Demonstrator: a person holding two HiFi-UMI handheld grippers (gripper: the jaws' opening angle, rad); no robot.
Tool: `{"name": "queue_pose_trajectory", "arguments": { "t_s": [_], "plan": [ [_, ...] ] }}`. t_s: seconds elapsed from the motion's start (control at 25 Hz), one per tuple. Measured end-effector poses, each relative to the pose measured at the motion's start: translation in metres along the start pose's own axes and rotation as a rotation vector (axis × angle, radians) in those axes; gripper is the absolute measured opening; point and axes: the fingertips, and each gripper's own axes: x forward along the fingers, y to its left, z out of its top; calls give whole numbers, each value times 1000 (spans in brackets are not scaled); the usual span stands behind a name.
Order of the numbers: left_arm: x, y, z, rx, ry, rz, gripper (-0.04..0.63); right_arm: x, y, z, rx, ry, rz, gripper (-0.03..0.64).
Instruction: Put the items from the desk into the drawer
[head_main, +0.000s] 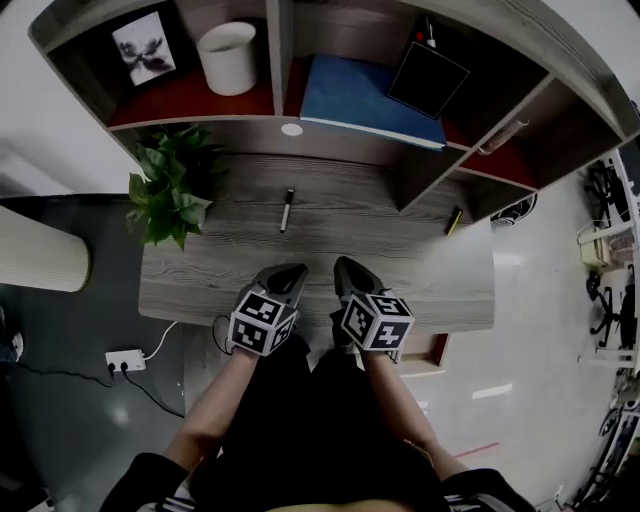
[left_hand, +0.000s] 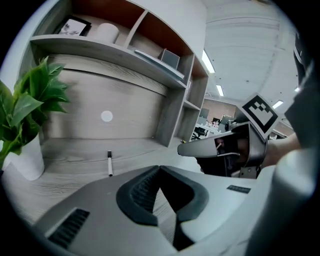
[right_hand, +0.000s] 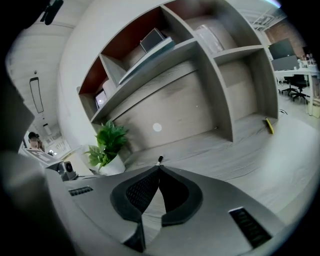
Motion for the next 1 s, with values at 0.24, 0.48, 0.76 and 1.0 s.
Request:
{"name": "queue_pose_trajectory", "arguments": {
  "t_s": [0.24, 0.48, 0.76, 1.0],
  "plan": [
    [-11, 50, 7, 8, -27, 31, 8, 57, 30, 10, -38, 8, 1, -3],
    [-17, 83, 6, 11, -34, 47, 8, 117, 39, 13, -70, 39, -14, -3],
    [-23, 106, 4, -32, -54, 54, 8, 173, 36, -2, -96, 116, -64, 32],
    [-30, 113, -8, -63, -48, 60, 8, 207, 22, -11, -124, 163, -118, 80]
  ]
}}
